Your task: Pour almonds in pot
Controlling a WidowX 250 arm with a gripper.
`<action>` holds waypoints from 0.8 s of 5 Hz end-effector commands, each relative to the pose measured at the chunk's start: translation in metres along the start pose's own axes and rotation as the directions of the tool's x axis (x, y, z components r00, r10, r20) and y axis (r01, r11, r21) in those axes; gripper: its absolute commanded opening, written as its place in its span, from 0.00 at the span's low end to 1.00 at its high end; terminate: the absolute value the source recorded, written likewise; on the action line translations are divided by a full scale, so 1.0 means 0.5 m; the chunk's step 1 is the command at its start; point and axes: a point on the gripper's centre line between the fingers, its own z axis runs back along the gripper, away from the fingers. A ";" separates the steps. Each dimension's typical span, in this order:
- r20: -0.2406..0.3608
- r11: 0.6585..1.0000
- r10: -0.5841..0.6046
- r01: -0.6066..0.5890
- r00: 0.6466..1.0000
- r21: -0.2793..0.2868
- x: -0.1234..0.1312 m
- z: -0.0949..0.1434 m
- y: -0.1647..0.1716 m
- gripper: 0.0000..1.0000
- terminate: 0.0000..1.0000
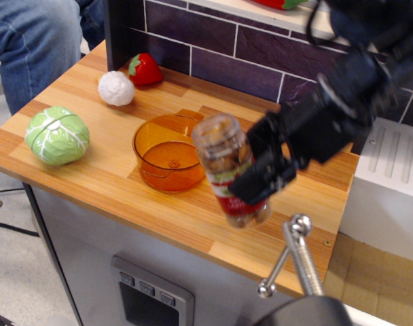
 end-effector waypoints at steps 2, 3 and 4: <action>0.523 0.936 -0.248 0.341 0.816 -0.089 -0.030 0.076 0.029 0.00 0.00; 0.618 0.921 -0.248 0.379 0.746 -0.088 -0.042 0.081 0.039 0.00 0.00; 0.694 0.895 -0.232 0.428 0.682 -0.121 -0.059 0.067 0.050 0.00 0.00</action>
